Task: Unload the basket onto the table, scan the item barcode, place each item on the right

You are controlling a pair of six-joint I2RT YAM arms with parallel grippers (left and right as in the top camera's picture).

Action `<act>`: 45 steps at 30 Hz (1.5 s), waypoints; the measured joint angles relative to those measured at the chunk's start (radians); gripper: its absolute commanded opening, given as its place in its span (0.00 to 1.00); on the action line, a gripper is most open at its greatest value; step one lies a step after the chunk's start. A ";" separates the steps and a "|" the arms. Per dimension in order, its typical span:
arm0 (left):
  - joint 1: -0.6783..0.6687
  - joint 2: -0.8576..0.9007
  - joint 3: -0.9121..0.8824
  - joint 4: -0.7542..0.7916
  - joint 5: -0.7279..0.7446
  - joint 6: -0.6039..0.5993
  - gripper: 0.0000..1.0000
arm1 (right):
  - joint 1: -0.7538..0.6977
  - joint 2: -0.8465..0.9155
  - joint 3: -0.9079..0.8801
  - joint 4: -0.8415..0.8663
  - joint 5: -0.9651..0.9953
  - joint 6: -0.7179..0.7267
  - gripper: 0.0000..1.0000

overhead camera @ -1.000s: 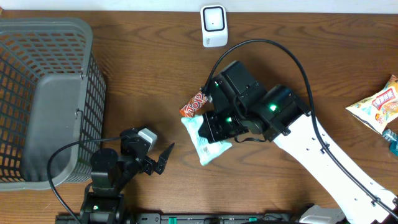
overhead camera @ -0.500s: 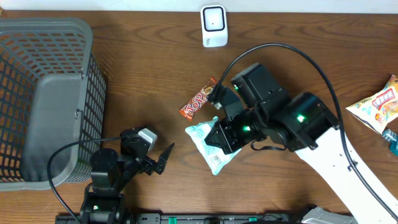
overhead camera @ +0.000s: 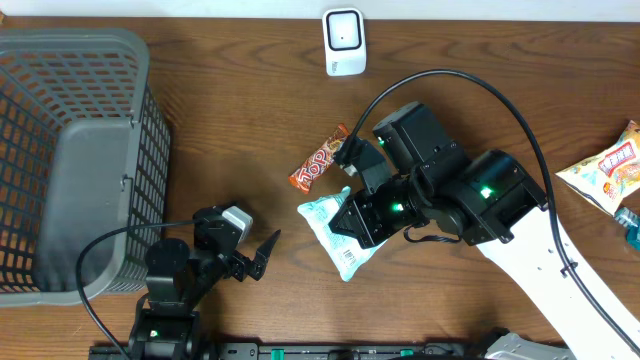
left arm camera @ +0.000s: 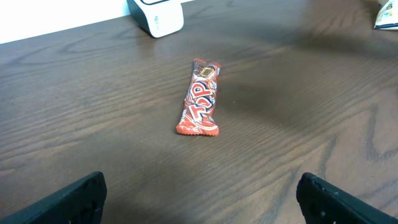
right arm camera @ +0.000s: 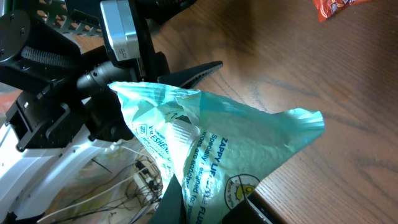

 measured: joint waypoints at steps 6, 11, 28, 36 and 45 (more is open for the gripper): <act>0.000 0.000 0.000 0.000 0.000 0.000 0.98 | 0.000 -0.001 0.000 0.000 0.004 -0.007 0.02; 0.000 0.000 0.000 0.000 0.000 0.000 0.98 | 0.000 -0.001 0.000 0.000 0.006 -0.025 0.02; 0.000 0.000 0.000 0.000 0.000 0.000 0.98 | 0.000 -0.001 0.000 0.034 0.089 -0.044 0.01; 0.000 0.000 0.000 0.000 0.000 0.000 0.98 | 0.000 -0.001 0.000 0.028 0.247 -0.043 0.02; 0.000 0.000 0.000 0.000 0.000 0.000 0.98 | 0.000 0.002 0.000 0.074 0.726 -0.014 0.01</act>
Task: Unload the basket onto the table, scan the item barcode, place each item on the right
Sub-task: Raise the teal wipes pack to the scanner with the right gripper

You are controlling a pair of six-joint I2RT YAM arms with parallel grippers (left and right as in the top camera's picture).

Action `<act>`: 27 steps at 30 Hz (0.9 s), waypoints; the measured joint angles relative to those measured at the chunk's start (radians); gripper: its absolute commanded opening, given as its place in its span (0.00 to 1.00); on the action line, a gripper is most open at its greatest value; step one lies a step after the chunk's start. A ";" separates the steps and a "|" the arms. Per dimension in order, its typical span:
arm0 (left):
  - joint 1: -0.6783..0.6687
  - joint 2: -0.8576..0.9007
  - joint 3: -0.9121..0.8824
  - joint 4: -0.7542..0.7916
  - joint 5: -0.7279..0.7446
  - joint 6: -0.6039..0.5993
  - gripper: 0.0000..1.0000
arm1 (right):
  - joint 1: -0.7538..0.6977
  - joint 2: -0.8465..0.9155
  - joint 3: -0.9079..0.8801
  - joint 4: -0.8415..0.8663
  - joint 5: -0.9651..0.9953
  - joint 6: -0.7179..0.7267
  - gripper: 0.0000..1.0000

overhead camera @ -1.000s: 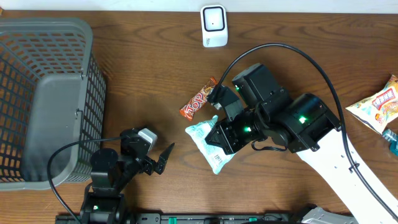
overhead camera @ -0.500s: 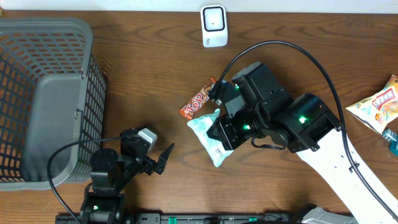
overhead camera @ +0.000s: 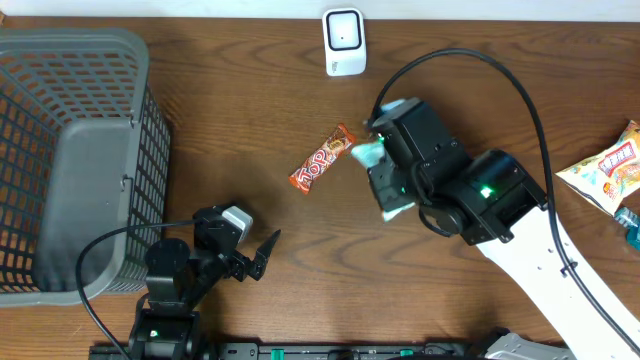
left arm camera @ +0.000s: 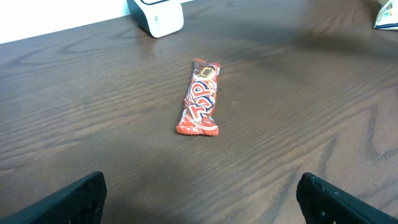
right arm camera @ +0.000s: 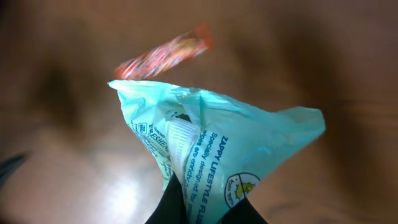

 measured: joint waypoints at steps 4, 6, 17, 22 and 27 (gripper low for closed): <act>0.000 0.000 0.000 0.000 0.000 0.000 0.98 | 0.000 0.019 0.000 0.072 0.088 -0.031 0.01; 0.000 0.000 0.000 0.000 0.000 0.000 0.98 | 0.000 0.037 0.000 0.107 0.109 -0.064 0.01; 0.000 0.000 0.000 0.000 0.000 0.000 0.98 | -0.015 0.193 0.000 0.375 0.239 -0.206 0.01; 0.000 0.002 0.000 0.001 0.000 0.000 0.98 | -0.067 0.372 -0.005 0.742 0.433 -0.274 0.01; 0.000 0.002 0.000 0.001 0.000 0.000 0.98 | -0.110 0.533 -0.009 1.077 0.494 -0.438 0.01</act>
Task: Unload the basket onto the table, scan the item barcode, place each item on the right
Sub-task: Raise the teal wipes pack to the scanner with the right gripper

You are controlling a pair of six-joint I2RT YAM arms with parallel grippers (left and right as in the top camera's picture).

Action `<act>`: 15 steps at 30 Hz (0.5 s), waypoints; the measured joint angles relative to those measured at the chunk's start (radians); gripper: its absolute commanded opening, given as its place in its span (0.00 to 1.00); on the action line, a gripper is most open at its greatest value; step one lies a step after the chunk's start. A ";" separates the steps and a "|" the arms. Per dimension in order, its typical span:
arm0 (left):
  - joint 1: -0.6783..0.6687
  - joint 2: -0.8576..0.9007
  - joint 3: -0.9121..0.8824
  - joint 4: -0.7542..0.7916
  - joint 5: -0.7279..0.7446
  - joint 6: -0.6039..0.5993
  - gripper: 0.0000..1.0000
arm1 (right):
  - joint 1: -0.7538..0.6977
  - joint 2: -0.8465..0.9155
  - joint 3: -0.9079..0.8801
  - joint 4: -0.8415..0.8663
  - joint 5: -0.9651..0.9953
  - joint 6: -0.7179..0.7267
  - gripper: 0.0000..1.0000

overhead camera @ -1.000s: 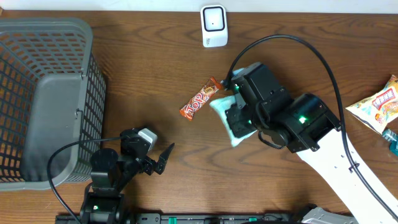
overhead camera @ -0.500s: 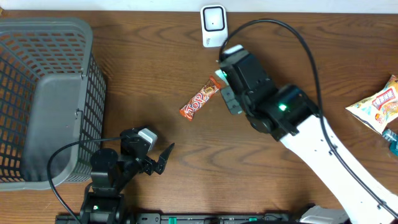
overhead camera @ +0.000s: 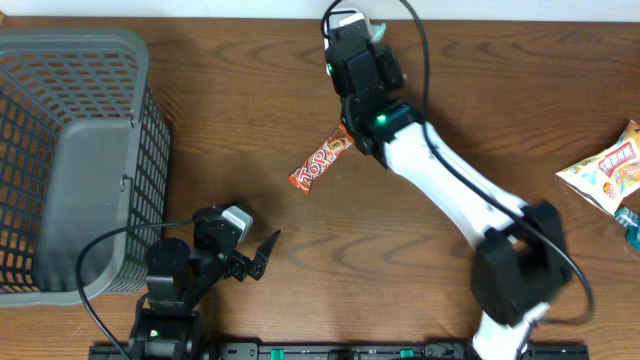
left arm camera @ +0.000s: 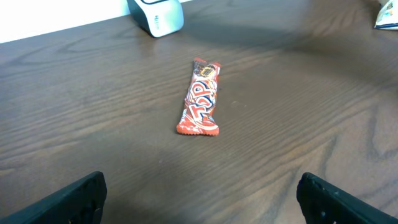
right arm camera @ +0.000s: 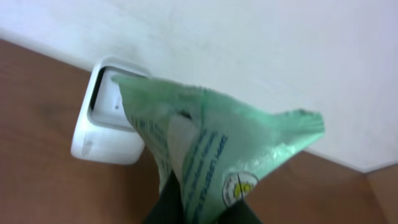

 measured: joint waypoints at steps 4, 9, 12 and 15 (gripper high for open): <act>0.000 0.001 0.000 0.000 0.000 0.000 0.98 | -0.033 0.134 0.001 0.354 0.002 -0.147 0.01; 0.000 0.001 0.000 -0.001 0.000 0.000 0.98 | -0.064 0.249 0.002 0.592 -0.056 -0.327 0.01; 0.000 0.001 0.000 -0.001 0.000 0.000 0.98 | -0.075 0.315 0.037 0.604 -0.118 -0.427 0.01; 0.000 0.001 0.000 -0.001 0.000 0.000 0.98 | -0.074 0.406 0.161 0.607 -0.155 -0.492 0.01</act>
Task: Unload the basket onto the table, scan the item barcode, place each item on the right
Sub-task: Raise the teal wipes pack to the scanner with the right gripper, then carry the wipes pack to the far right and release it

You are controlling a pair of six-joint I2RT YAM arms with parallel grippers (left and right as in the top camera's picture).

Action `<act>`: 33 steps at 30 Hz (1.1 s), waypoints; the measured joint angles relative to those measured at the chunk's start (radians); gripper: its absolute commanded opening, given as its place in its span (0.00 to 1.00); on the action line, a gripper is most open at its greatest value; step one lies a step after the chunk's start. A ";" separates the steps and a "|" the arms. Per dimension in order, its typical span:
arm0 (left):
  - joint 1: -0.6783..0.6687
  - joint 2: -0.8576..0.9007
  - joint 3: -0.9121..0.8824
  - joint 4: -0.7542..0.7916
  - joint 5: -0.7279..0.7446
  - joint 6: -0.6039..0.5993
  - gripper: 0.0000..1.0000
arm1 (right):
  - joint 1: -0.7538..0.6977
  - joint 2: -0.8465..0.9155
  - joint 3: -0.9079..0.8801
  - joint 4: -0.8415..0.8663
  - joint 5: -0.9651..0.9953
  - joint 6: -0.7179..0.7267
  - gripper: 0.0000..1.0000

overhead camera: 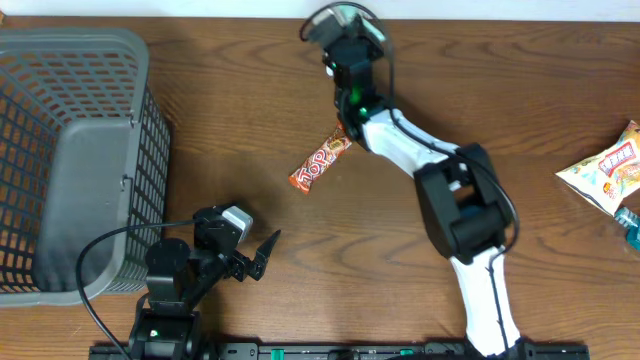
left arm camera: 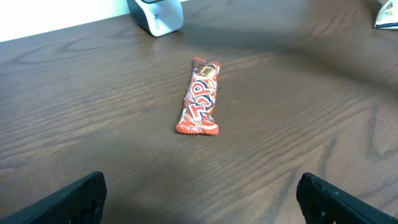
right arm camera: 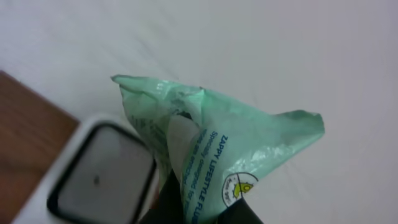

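Observation:
My right gripper (right arm camera: 205, 210) is shut on a pale green snack packet (right arm camera: 217, 149) with printed text, held upright between the dark fingers. Just behind and below the packet is the white barcode scanner (right arm camera: 99, 183), its dark window facing the packet, with the white wall beyond. In the overhead view the right gripper (overhead camera: 345, 28) sits over the scanner at the table's far edge and hides it. The scanner (left arm camera: 155, 14) also shows at the top of the left wrist view. My left gripper (left arm camera: 199, 205) rests open near the front edge, holding nothing.
A red "Top" candy bar (overhead camera: 320, 160) lies on the brown wooden table (overhead camera: 250, 110) in front of the scanner. A grey mesh basket (overhead camera: 70, 150) stands at the left. An orange-and-white snack bag (overhead camera: 605, 172) lies at the right edge.
My right gripper has moved closer to the scanner with the green packet; the scanner's window now fills the lower left behind the packet. The left arm has not moved.
The right gripper held the green packet low over the table's middle, near the left arm. Then it held it beside the candy bar. Then it was at the far edge in front of the scanner, and now it is close against the scanner's window.

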 measured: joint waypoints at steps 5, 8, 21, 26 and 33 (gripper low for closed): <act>0.000 0.000 0.000 0.000 0.000 0.000 0.98 | 0.002 0.131 0.224 0.002 -0.034 -0.093 0.01; 0.000 0.000 0.000 0.000 0.000 0.000 0.98 | 0.002 0.203 0.338 0.006 -0.044 -0.176 0.01; 0.000 0.000 0.000 0.000 0.000 0.000 0.98 | 0.002 0.405 0.464 0.074 -0.042 -0.465 0.01; 0.000 0.000 0.000 0.000 0.000 0.000 0.98 | 0.007 0.405 0.477 0.013 -0.011 -0.450 0.01; 0.000 0.000 0.000 0.000 0.000 0.000 0.98 | 0.024 0.401 0.484 -0.087 0.036 -0.345 0.01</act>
